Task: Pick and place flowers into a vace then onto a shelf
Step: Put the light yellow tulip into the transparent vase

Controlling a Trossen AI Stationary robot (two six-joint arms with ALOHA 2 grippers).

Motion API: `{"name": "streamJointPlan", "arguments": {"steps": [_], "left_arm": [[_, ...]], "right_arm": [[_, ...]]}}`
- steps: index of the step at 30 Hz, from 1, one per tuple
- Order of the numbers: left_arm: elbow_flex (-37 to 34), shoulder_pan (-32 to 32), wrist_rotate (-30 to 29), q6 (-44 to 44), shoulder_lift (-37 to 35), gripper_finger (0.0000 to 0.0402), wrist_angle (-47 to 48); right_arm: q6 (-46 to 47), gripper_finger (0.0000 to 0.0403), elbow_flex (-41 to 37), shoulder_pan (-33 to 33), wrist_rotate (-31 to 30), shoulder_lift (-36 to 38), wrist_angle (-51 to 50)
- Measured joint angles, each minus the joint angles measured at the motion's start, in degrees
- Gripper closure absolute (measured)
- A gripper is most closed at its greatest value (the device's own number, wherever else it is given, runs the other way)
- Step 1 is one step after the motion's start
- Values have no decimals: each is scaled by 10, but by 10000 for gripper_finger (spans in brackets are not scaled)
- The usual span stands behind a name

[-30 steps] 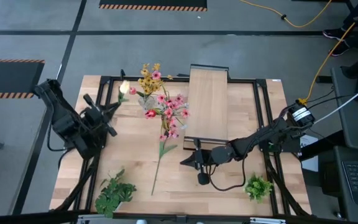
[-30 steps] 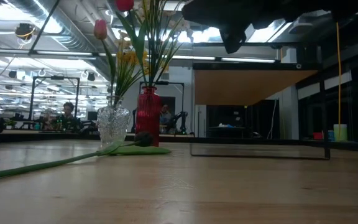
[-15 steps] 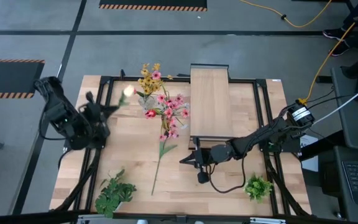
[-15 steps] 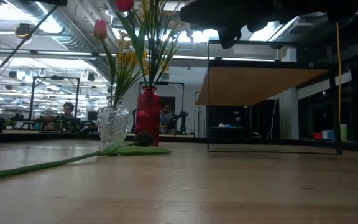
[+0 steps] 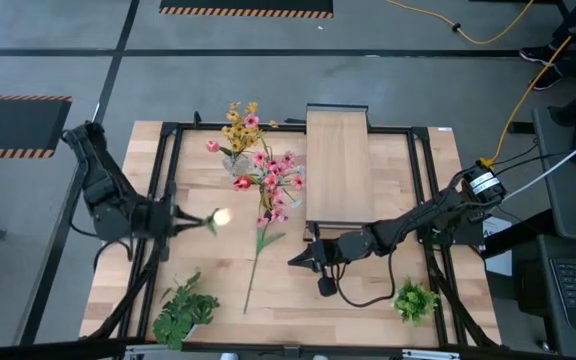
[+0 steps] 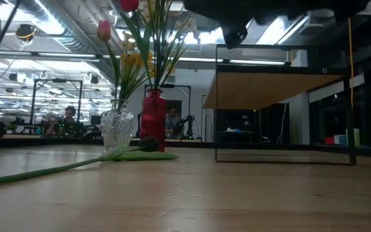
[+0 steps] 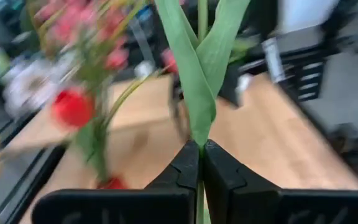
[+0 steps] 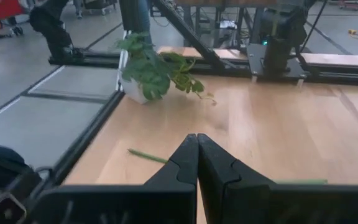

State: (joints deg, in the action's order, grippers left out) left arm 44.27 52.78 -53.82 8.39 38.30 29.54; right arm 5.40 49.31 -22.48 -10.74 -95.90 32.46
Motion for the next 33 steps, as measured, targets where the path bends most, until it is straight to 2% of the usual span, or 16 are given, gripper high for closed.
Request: {"name": "streamJointPlan", "arguments": {"steps": [5, 11, 15, 21, 28, 33], "left_arm": [[-18, -23, 42, -116, 0, 398, -118], [-18, -73, 42, -194, -29, 398, -177], [-18, -109, 66, -257, -64, 398, -223], [-18, -175, 98, -300, -88, 398, -236], [-20, -255, 137, -340, -97, 398, -257], [-104, -318, 181, -396, -145, 398, -390]], "right_arm": [[4, 398, 38, -14, -1, 0, -47], [-27, 398, 71, -30, -5, 0, -55], [-62, 398, 86, -33, -17, 0, -56], [-75, 398, 110, -10, -17, 14, -121], [-74, 398, 111, 28, -18, 64, -192], [-89, 398, 111, 50, -18, 78, -219]]}}
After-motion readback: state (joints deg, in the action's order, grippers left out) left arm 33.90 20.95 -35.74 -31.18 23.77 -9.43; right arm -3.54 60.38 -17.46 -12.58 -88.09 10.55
